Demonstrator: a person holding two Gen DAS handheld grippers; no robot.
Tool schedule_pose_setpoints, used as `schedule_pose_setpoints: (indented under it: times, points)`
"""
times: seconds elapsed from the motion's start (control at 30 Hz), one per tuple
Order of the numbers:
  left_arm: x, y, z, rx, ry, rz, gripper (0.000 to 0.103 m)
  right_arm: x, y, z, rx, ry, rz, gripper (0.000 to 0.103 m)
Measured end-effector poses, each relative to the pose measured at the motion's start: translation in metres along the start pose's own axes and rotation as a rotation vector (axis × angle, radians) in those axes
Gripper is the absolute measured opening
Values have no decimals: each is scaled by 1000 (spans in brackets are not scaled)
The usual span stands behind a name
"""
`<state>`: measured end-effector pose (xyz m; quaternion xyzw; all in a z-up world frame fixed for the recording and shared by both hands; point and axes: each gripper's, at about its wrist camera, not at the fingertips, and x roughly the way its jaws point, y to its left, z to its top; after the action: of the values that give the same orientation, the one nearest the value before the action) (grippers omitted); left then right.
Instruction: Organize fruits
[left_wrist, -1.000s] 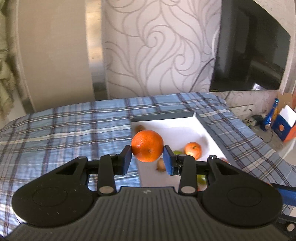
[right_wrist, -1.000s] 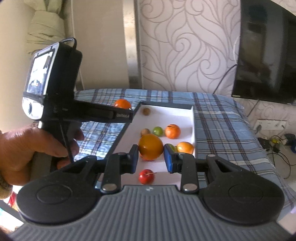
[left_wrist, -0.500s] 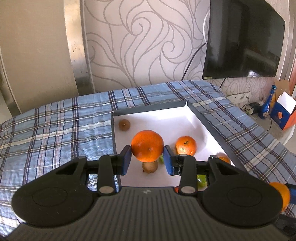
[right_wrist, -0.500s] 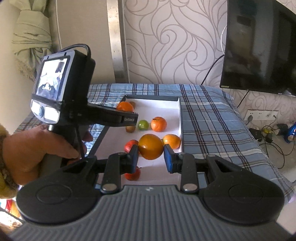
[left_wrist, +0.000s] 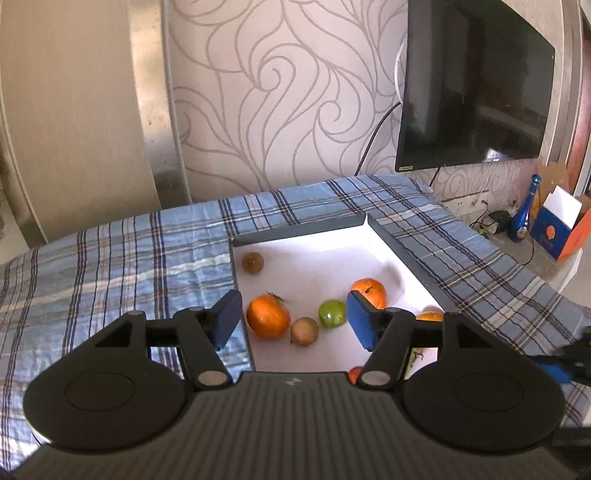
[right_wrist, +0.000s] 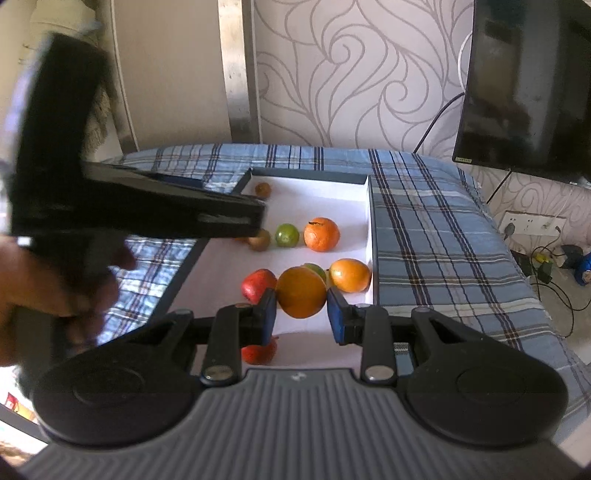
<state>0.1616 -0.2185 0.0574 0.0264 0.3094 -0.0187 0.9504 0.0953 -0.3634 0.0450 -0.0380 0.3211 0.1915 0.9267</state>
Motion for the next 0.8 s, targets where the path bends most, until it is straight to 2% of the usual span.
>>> schedule_pose_setpoints:
  times: [0.07, 0.23, 0.47, 0.57, 0.67, 0.73, 0.8]
  points:
    - [-5, 4, -2, -11, 9, 3, 71, 8, 0, -1, -4, 12, 4, 33]
    - [-20, 12, -9, -33, 18, 19, 91, 24, 4, -3, -10, 41, 8, 33]
    - [-32, 15, -9, -18, 3, 30, 101, 40, 3, -5, -11, 63, -12, 34]
    - [-36, 9, -5, 49, -33, 79, 102, 43, 2, -5, -3, 67, -21, 34]
    - [-40, -7, -2, 170, -75, 183, 103, 46, 1, -3, 8, 85, -16, 35]
    - [-41, -17, -1, 226, -94, 249, 103, 45, 2, -2, 11, 73, -26, 44]
    - [-43, -20, 1, 257, -89, 237, 103, 42, 3, 0, 12, 57, -31, 45]
